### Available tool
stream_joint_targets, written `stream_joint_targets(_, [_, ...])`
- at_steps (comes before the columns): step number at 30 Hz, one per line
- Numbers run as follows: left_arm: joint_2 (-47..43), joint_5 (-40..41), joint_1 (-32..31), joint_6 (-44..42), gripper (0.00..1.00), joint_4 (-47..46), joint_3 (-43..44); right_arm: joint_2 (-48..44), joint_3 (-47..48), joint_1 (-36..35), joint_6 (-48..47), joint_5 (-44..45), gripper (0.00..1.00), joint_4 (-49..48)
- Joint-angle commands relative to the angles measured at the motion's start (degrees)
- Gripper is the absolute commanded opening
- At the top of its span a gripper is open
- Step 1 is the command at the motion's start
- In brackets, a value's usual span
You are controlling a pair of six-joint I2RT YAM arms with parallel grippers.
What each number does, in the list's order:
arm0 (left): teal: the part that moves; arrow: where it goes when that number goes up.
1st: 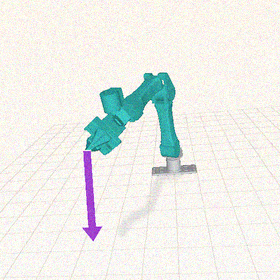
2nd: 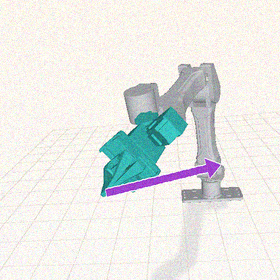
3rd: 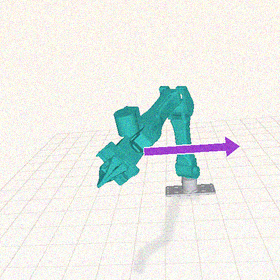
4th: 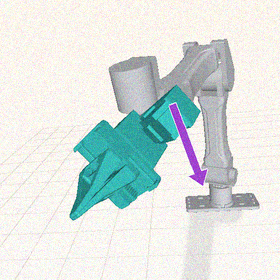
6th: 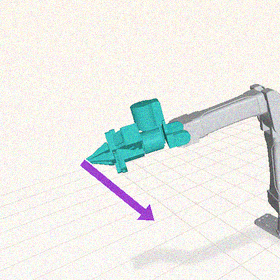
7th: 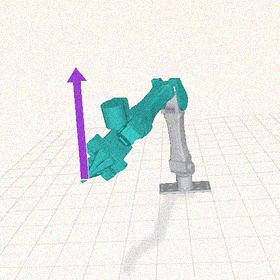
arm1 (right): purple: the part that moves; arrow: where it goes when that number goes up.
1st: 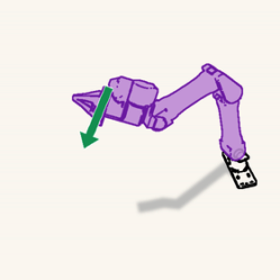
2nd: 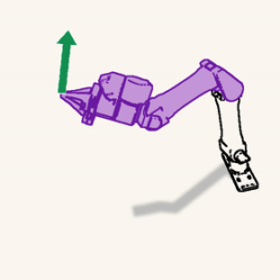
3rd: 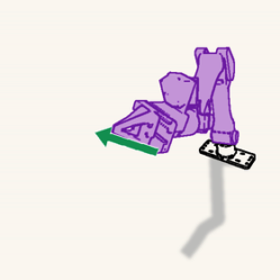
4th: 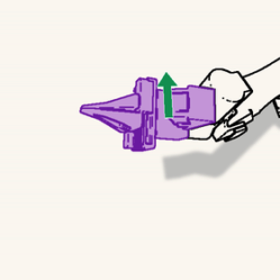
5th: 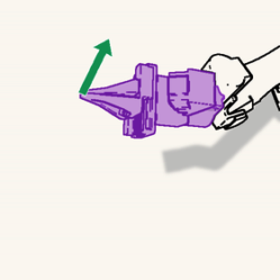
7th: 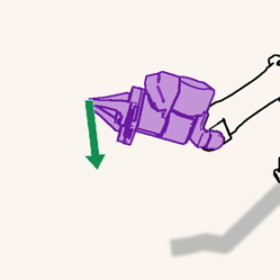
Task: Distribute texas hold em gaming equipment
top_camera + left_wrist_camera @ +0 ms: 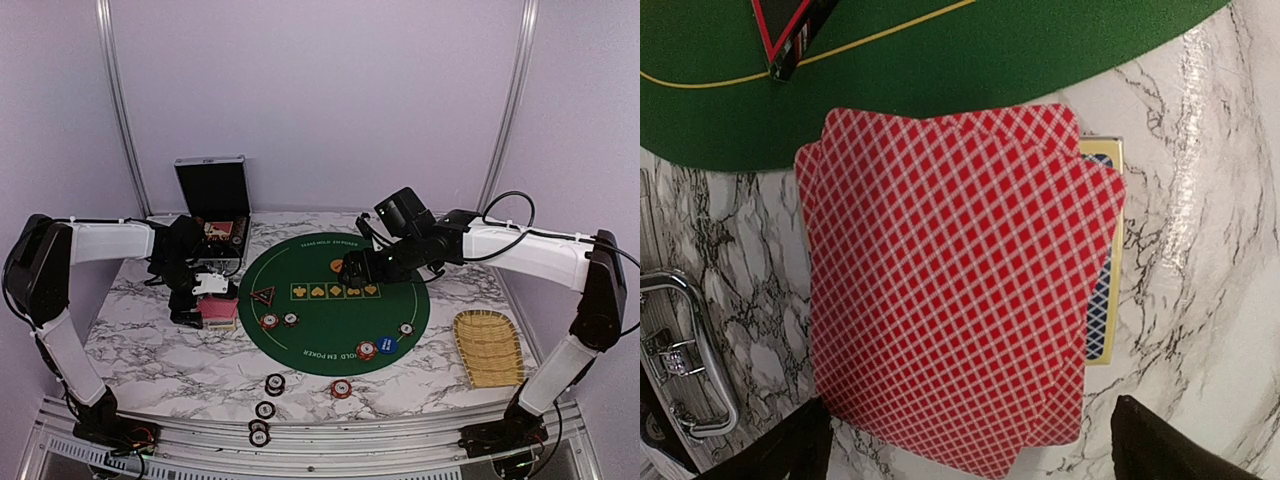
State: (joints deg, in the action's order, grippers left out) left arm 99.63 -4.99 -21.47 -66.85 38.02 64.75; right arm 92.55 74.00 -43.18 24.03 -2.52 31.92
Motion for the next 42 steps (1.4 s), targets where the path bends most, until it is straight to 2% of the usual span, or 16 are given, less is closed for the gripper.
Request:
stream_joint_targets(1, [-1.1,0.63,-0.33,-0.47,0.99,-0.08,-0.83,-1.64,0.04,-0.52,0.49,-0.24,0.99,0.07])
stream_joint_targets(15, [-7.27,1.56,-0.76,-1.24,0.99,0.16,-2.81,0.12,0.68,-0.67,0.73,-2.32,0.99,-1.51])
stream_joint_targets(29, [-1.21,-0.49,-0.76,-3.76,0.99,3.65,2.52,0.0,-0.74,-1.91,1.41,-2.57,0.99,-2.13])
stream_joint_targets(42, [1.84,-0.55,-0.81,-4.52,0.99,4.17,3.18,-0.08,-1.29,-2.02,1.47,-3.11,0.99,-2.4])
